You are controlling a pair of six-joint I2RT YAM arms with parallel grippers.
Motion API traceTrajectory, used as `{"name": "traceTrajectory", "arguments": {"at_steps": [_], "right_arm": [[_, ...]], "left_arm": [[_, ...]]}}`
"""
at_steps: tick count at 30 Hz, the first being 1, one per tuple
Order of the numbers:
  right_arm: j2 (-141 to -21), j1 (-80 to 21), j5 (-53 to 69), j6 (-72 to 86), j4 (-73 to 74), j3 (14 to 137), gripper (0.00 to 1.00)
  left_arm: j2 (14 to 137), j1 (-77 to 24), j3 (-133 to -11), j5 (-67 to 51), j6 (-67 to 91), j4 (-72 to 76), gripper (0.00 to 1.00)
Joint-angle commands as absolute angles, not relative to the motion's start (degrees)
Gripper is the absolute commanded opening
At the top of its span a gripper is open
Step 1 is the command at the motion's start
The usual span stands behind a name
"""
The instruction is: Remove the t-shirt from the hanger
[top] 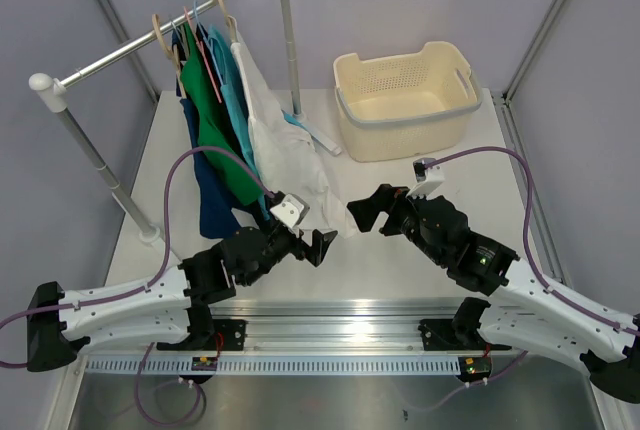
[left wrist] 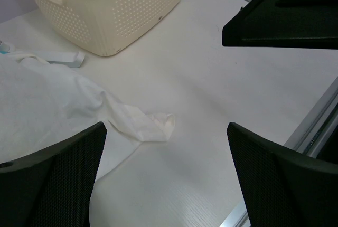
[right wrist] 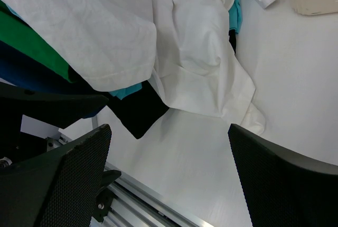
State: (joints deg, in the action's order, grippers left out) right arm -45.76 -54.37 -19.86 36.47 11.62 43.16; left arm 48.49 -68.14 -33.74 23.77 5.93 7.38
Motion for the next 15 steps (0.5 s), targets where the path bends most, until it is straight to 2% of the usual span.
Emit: {"name": "traceTrajectory", "arguments": {"at_steps": [1, 4, 8, 11, 15], "right_arm": [[-45.8, -54.8, -20.3, 37.3, 9.8, 44.6, 0.99], [-45.4, -54.8, -20.3, 37.4, 10.0, 44.6, 0.99], [-44.6, -54.8, -20.3, 37.6, 9.9, 44.4, 1.00], [-44.1, -54.8, -19.0, 38.0, 9.4, 44.3, 0.99], [-43.9, -54.8, -17.1, 37.9, 8.8, 44.1, 1.00]], "left_arm": [[48.5, -68.3, -36.2, 24.5, 6.8, 10.3, 0.99], [48.6, -68.3, -36.6, 24.3, 8.4, 9.7, 0.99], [49.7, -68.3, -41.3, 24.9, 15.3, 1.8, 0.99], [53.2, -68.4, -51.9, 22.9, 15.6, -7.9, 0.99], [59.7, -68.3, -73.3, 28.5, 14.4, -21.4, 0.98]]}}
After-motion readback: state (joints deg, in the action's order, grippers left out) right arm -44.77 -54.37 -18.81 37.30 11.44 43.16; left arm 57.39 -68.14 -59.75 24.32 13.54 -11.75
